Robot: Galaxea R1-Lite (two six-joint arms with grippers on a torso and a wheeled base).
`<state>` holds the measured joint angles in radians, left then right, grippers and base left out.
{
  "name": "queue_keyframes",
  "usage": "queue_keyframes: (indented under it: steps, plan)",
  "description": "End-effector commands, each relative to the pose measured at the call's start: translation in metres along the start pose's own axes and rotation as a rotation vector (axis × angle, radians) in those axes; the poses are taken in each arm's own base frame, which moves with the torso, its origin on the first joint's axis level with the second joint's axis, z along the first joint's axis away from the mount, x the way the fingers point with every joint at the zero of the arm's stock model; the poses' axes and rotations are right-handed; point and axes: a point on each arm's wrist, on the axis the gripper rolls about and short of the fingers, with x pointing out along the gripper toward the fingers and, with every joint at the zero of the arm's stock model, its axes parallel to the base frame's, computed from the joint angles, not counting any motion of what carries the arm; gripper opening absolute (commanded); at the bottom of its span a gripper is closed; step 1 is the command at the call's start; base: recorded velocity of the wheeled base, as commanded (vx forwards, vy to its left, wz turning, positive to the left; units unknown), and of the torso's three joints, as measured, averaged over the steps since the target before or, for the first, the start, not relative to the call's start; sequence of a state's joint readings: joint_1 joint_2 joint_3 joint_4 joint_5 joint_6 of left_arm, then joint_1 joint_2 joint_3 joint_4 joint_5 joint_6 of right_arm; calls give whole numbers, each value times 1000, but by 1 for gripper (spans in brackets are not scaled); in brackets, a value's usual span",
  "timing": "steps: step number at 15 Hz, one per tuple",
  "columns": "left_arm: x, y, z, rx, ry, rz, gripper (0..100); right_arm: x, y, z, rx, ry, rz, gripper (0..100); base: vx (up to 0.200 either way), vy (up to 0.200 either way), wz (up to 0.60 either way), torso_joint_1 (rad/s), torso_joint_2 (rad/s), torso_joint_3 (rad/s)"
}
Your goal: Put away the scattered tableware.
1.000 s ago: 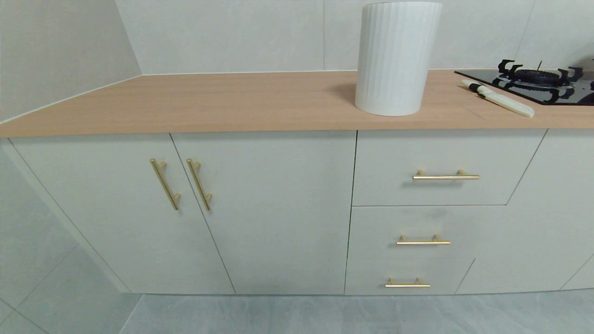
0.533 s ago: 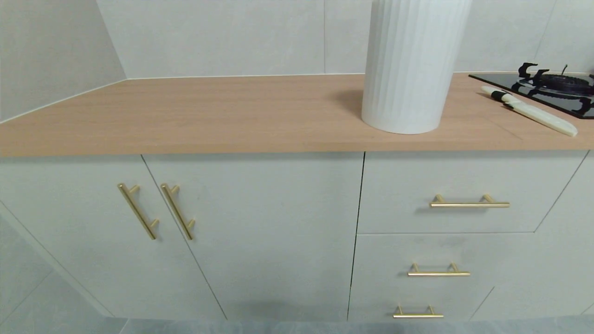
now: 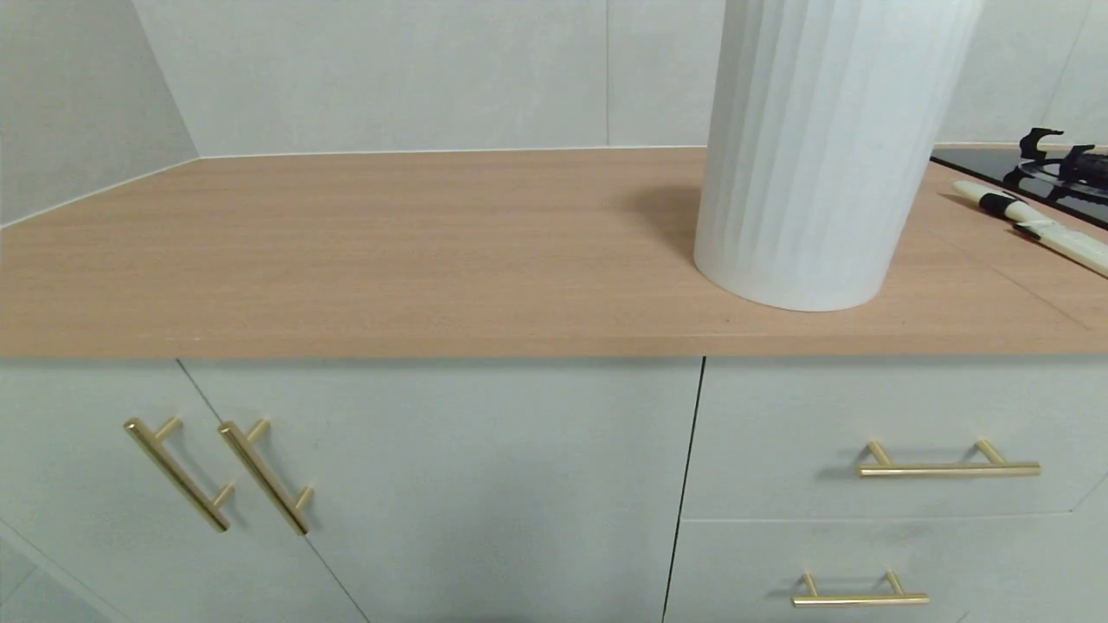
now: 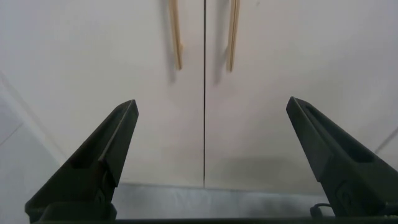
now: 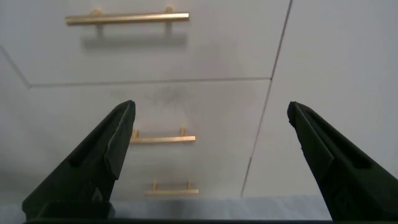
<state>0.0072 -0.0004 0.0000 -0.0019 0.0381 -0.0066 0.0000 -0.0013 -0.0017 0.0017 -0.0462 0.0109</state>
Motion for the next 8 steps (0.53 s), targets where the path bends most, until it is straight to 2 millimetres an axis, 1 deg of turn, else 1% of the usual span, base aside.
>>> queue_keyframes:
  steps: [1, 8]
  plan:
    - [0, 0, 0, -1, -1, 1, 100, 0, 0, 0, 0, 1, 0, 100, 0, 0, -600, 2, 7, -2]
    - [0, 0, 0, -1, -1, 1, 100, 0, 0, 0, 0, 1, 0, 100, 0, 0, 0, 0, 0, 0]
